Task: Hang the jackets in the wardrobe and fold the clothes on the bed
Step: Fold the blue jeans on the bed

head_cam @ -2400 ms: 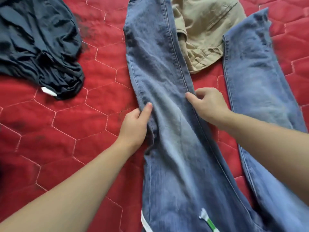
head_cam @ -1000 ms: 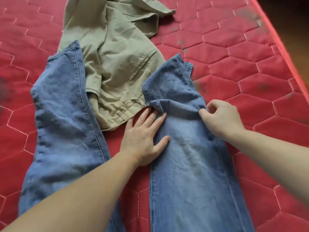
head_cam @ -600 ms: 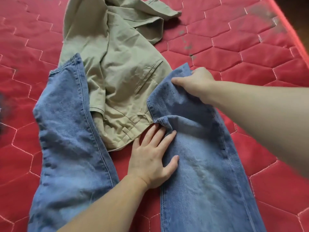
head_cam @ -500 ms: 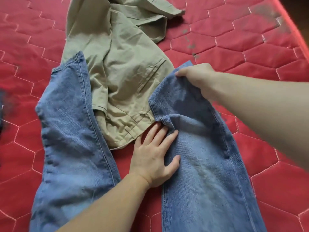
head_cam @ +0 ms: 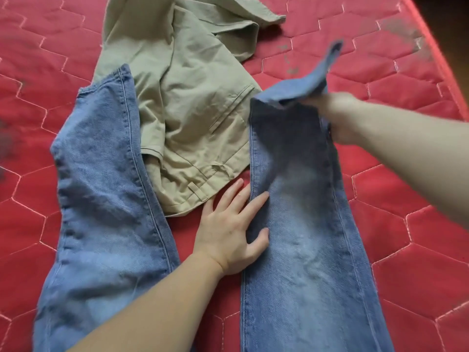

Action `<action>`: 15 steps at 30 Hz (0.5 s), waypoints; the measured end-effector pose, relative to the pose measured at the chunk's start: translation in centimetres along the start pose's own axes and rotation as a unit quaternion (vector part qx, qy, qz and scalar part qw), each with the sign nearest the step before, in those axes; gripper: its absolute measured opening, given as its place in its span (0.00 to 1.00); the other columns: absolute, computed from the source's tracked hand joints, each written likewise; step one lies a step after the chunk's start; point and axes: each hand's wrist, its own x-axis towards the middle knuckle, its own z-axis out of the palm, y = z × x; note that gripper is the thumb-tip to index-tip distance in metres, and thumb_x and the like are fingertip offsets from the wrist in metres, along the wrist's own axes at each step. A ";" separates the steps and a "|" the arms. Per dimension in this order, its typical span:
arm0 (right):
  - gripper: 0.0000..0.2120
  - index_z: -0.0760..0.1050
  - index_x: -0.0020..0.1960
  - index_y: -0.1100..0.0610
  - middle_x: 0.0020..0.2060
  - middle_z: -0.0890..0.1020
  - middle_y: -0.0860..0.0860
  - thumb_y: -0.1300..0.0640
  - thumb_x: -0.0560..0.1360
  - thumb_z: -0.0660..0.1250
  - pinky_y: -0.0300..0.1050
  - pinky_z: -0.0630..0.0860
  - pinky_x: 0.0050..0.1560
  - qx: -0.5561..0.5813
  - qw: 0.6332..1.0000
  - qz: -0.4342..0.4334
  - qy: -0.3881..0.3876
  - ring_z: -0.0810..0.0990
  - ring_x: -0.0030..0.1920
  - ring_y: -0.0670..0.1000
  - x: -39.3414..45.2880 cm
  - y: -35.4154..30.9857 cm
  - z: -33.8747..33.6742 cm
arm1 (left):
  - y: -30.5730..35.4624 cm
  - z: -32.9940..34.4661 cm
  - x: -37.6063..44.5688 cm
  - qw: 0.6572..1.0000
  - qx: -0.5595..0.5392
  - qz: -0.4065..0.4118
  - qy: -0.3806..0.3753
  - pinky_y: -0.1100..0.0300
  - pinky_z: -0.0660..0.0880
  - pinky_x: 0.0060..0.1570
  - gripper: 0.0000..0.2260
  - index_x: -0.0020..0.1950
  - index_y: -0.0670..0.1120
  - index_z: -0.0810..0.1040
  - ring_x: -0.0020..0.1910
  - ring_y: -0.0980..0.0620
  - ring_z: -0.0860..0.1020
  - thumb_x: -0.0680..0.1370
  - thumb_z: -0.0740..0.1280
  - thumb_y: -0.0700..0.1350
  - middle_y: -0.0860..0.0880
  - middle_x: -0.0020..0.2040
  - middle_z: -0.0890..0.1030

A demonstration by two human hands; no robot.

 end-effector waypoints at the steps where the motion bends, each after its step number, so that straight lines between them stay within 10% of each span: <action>1: 0.14 0.78 0.58 0.58 0.52 0.84 0.54 0.57 0.74 0.72 0.50 0.79 0.51 -0.033 0.999 -0.006 0.012 0.83 0.48 0.52 0.5 1.3 -0.5 | 0.0 0.0 0.0 1.000 -0.001 0.000 -0.001 0.44 0.69 0.62 0.29 0.72 0.57 0.70 0.75 0.50 0.63 0.71 0.60 0.62 0.51 0.72 0.71; 12: 0.48 0.59 0.72 0.47 0.66 0.63 0.52 0.40 0.59 0.79 0.45 0.65 0.68 -0.204 0.940 -0.129 0.240 0.67 0.65 0.53 2.7 0.9 -1.2 | -0.1 0.1 0.1 1.000 0.014 0.000 0.003 0.45 0.70 0.61 0.28 0.71 0.57 0.71 0.74 0.50 0.64 0.71 0.60 0.62 0.51 0.71 0.72; 15: 0.32 0.69 0.68 0.45 0.70 0.63 0.52 0.45 0.67 0.75 0.49 0.62 0.69 -0.317 0.899 -0.215 0.212 0.62 0.69 0.57 2.6 0.5 -1.9 | -0.2 0.3 0.0 1.000 0.015 0.002 0.007 0.45 0.71 0.60 0.28 0.70 0.57 0.72 0.74 0.50 0.65 0.71 0.60 0.62 0.51 0.70 0.73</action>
